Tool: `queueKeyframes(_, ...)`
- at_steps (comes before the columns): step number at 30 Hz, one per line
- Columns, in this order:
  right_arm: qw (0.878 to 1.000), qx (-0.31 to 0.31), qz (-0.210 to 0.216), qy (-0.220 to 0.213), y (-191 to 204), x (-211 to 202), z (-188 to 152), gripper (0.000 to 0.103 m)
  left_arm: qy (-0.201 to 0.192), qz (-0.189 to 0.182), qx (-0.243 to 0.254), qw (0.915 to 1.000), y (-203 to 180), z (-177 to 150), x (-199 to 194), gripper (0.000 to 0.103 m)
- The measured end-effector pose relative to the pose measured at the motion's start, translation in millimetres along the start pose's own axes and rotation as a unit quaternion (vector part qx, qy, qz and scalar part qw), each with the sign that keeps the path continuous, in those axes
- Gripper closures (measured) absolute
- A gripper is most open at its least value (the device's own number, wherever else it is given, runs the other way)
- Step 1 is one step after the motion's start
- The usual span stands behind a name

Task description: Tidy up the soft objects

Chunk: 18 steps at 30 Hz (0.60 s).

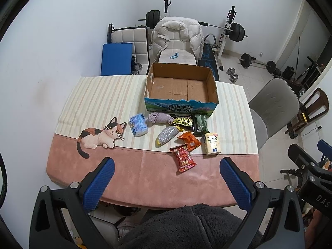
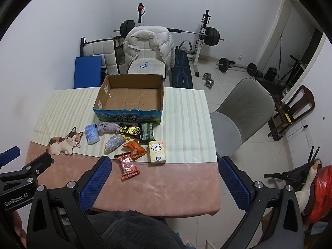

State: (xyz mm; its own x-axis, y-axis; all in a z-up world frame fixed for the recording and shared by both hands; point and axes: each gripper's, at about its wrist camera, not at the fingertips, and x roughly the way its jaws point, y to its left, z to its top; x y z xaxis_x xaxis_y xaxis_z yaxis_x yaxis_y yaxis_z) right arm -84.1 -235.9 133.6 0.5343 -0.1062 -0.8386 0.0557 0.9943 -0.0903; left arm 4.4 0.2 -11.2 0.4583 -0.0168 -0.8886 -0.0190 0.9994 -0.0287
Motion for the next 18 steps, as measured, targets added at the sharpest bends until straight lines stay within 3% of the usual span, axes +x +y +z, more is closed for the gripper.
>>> queueKeyframes(18,1.0,-0.008,0.006,0.0,10.4,8.6,6.1,0.0,0.0,-0.002,-0.005,1.0,4.9,3.7,4.6,0.0)
